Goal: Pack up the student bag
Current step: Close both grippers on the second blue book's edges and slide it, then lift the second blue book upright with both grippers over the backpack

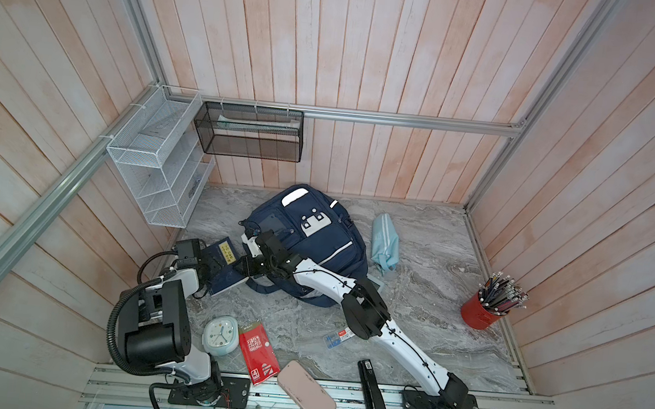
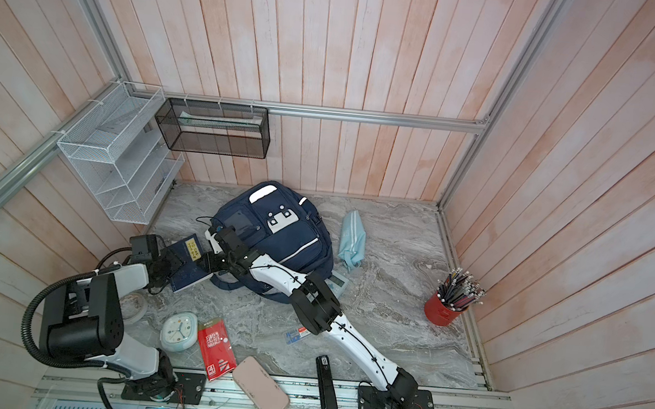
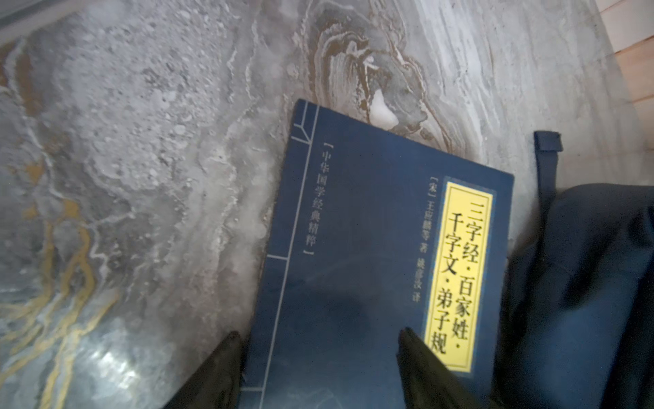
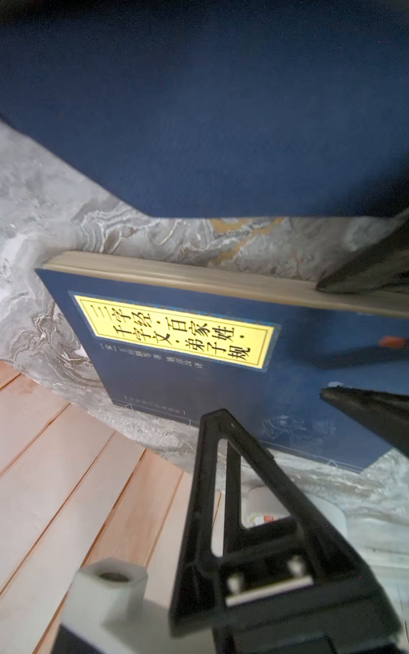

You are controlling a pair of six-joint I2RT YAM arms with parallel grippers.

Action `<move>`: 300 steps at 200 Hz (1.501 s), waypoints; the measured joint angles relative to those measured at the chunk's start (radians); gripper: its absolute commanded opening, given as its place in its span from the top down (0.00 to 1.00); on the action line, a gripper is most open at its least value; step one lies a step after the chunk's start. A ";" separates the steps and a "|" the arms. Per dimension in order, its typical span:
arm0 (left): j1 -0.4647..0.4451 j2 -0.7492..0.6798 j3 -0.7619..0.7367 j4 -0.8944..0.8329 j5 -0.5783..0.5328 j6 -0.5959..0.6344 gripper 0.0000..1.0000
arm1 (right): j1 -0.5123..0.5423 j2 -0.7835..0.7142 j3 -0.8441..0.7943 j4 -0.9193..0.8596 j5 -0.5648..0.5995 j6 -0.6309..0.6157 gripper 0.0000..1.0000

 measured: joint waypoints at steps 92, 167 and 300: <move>0.012 -0.018 -0.037 0.047 0.033 -0.015 0.39 | -0.035 -0.027 -0.069 0.096 -0.155 0.055 0.96; 0.012 -0.051 -0.052 0.013 0.052 -0.025 0.39 | -0.048 -0.019 -0.034 0.067 -0.233 0.073 1.00; 0.007 -0.551 -0.029 -0.085 0.368 -0.037 0.10 | -0.066 -0.725 -0.627 0.201 -0.124 -0.034 1.00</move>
